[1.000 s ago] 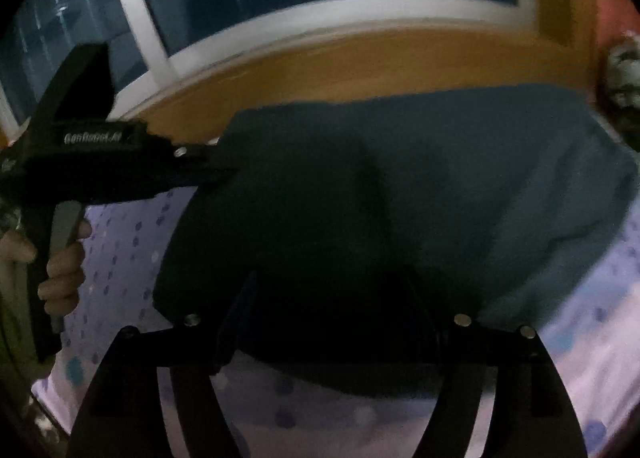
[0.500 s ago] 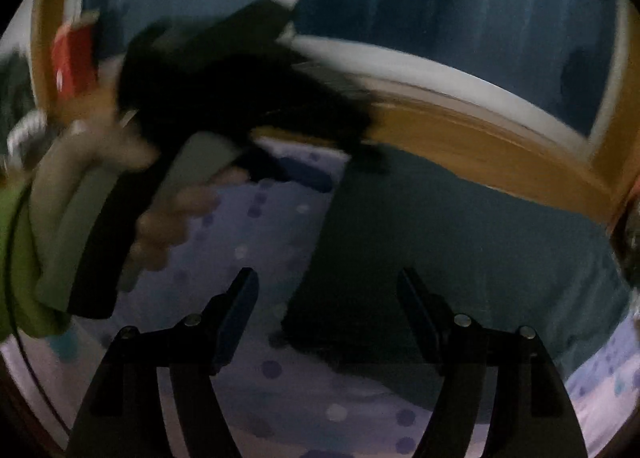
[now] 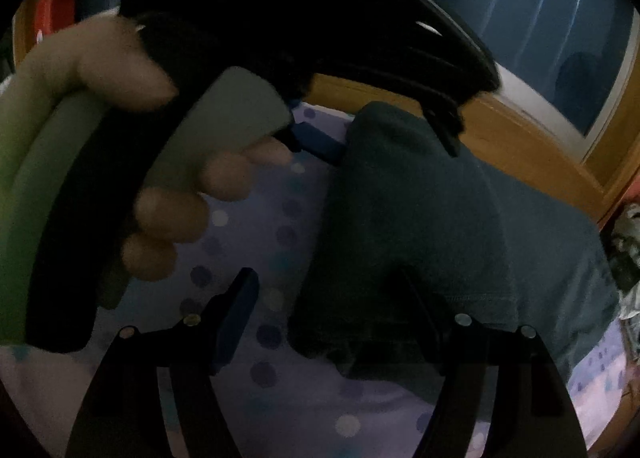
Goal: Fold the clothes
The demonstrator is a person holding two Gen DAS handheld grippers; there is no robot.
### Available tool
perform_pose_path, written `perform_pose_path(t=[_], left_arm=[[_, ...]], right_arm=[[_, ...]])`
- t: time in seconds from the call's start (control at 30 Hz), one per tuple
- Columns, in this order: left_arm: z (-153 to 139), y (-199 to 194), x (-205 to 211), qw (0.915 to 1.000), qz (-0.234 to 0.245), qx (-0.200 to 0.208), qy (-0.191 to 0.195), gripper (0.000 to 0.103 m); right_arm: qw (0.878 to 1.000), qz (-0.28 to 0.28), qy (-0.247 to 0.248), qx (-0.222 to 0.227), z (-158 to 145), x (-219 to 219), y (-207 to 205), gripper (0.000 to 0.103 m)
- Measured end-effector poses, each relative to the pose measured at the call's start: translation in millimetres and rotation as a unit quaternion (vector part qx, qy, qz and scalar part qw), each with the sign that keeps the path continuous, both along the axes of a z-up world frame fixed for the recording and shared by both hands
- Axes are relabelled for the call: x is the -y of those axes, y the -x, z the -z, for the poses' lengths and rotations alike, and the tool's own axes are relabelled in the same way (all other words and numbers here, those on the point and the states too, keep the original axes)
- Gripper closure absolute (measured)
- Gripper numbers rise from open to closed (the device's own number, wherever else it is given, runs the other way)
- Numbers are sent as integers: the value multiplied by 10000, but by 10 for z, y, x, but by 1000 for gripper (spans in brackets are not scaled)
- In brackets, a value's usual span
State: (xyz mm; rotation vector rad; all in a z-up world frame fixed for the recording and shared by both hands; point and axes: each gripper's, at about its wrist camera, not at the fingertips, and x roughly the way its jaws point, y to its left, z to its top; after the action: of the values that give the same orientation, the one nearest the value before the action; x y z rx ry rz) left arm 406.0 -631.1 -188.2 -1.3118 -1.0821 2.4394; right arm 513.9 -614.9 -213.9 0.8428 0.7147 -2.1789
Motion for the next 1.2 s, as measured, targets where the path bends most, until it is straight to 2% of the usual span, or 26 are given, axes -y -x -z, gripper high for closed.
perform_pose_path(t=[0.03,0.07,0.1,0.17,0.27,0.5,0.67,0.87,0.97,1.2], left_arm=[[-4,0,-5,10000,19,-20,48,17],[-19,-5,-2,10000,15,-24,56,21],[-34,-10,1,10000,9,-26,59,27],[-65,-20,8,10000,-3,-31,66,55],[-112,-35,17,10000,-21,-38,76,66],[-220,-71,40,9999,-63,-54,101,67],[-401,-26,-23,9996,13,-158,226,67],[-718,124,-269,9984,121,-377,393,67],[-851,246,-444,9974,263,-468,488,67],[-966,623,-970,9944,595,-527,690,67]], right_arm=[[10000,30,13,3,-1,5,6,32],[9999,97,39,9,-6,1,22,42],[9997,254,45,-30,-17,-15,53,58],[9992,347,155,105,-55,-59,114,65],[9978,442,350,338,-116,-122,198,72],[9887,487,1065,941,-318,-316,398,76],[9812,518,1502,1094,-505,-506,474,76],[9625,557,2150,1560,-705,-889,754,76],[9575,634,2360,1532,-783,-1118,835,76],[9583,1016,2321,1319,-750,-1545,1163,76]])
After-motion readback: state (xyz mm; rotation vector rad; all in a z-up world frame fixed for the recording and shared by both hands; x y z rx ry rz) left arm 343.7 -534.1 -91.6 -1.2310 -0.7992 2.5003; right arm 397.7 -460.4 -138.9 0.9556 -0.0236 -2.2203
